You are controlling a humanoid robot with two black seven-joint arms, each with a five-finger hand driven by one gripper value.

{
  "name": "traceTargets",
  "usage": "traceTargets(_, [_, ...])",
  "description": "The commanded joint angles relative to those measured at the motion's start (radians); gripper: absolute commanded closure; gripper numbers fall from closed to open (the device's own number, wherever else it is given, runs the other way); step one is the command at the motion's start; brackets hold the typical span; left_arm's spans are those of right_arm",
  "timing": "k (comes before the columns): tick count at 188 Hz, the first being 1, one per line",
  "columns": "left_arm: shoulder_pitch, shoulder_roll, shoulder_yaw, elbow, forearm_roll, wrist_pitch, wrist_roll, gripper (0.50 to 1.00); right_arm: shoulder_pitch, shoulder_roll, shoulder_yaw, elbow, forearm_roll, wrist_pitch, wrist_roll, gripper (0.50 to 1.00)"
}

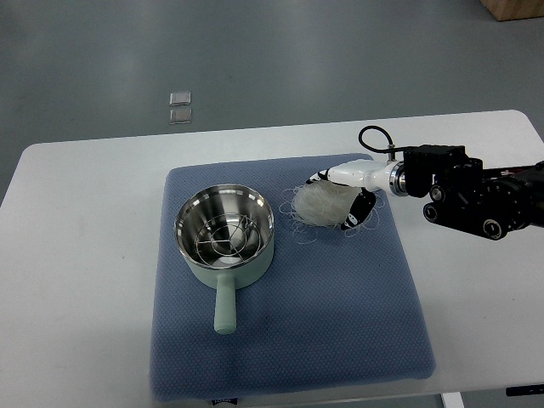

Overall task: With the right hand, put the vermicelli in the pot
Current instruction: 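Lift the grasped vermicelli up and away from the mat, then carry the vermicelli over the steel pot and lower it inside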

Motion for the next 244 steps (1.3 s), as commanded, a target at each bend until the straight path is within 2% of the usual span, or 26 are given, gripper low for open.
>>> traceTargets(1, [0.0, 0.0, 0.0, -0.001, 0.0, 0.0, 0.0, 0.5, 0.005, 0.007, -0.017, -0.011, 0.0, -0.017, -0.006, 0.775])
traceTargets(2, [0.0, 0.0, 0.0, -0.001, 0.0, 0.0, 0.001, 0.5, 0.005, 0.007, -0.019, -0.011, 0.0, -0.017, -0.006, 0.807])
traceTargets(3, [0.0, 0.0, 0.0, -0.001, 0.0, 0.0, 0.001, 0.5, 0.005, 0.007, -0.019, -0.011, 0.0, -0.017, -0.006, 0.807])
traceTargets(4, [0.0, 0.0, 0.0, -0.001, 0.0, 0.0, 0.001, 0.5, 0.007, 0.007, -0.02, -0.011, 0.0, -0.017, -0.007, 0.846])
traceTargets(5, [0.0, 0.0, 0.0, -0.001, 0.0, 0.0, 0.001, 0.5, 0.007, 0.007, -0.02, -0.011, 0.0, -0.017, -0.007, 0.846])
traceTargets(6, [0.0, 0.0, 0.0, -0.001, 0.0, 0.0, 0.001, 0.5, 0.008, 0.007, -0.023, -0.011, 0.0, -0.017, -0.007, 0.891])
traceTargets(7, [0.0, 0.0, 0.0, -0.001, 0.0, 0.0, 0.001, 0.5, 0.008, 0.007, -0.023, -0.011, 0.0, -0.017, -0.007, 0.891])
traceTargets(8, [0.0, 0.0, 0.001, -0.001, 0.0, 0.0, 0.001, 0.5, 0.008, 0.008, -0.025, -0.011, 0.0, -0.016, -0.009, 0.94])
traceTargets(9, [0.0, 0.0, 0.001, -0.001, 0.0, 0.0, 0.001, 0.5, 0.008, 0.008, -0.025, -0.011, 0.0, -0.016, -0.009, 0.94])
traceTargets(10, [0.0, 0.0, 0.001, -0.001, 0.0, 0.0, 0.0, 0.5, 0.01, 0.008, -0.026, -0.011, 0.0, -0.016, -0.009, 0.987])
traceTargets(13, [0.0, 0.0, 0.001, -0.001, 0.0, 0.0, 0.0, 0.5, 0.01, 0.008, -0.028, -0.011, 0.0, -0.016, -0.009, 1.0])
traceTargets(46, [0.0, 0.0, 0.0, 0.001, 0.0, 0.0, 0.0, 0.5, 0.01, 0.016, -0.036, -0.034, 0.0, -0.027, -0.025, 1.0])
traceTargets(87, [0.0, 0.0, 0.0, 0.001, 0.0, 0.0, 0.001, 0.5, 0.01, -0.007, -0.01, -0.036, 0.019, -0.108, -0.024, 1.0])
traceTargets(109, [0.0, 0.0, 0.0, 0.001, 0.0, 0.0, 0.0, 0.5, 0.013, -0.055, 0.06, -0.018, 0.025, -0.133, -0.021, 1.0])
traceTargets(125, [0.0, 0.0, -0.002, 0.001, 0.0, 0.0, 0.0, 0.5, 0.027, -0.093, 0.118, 0.027, 0.025, -0.131, -0.018, 1.0])
traceTargets(164, [0.0, 0.0, 0.0, 0.001, 0.0, 0.0, 0.0, 0.5, 0.172, -0.173, 0.15, 0.179, 0.032, -0.126, 0.002, 1.0])
traceTargets(211, [0.0, 0.0, -0.002, 0.002, -0.002, 0.0, 0.0, 0.5, 0.3, -0.153, 0.15, 0.295, 0.048, -0.125, 0.056, 1.0])
traceTargets(244, [0.0, 0.0, -0.003, 0.002, -0.002, 0.0, 0.001, 0.5, 0.326, -0.096, 0.15, 0.369, 0.052, -0.122, 0.087, 1.0])
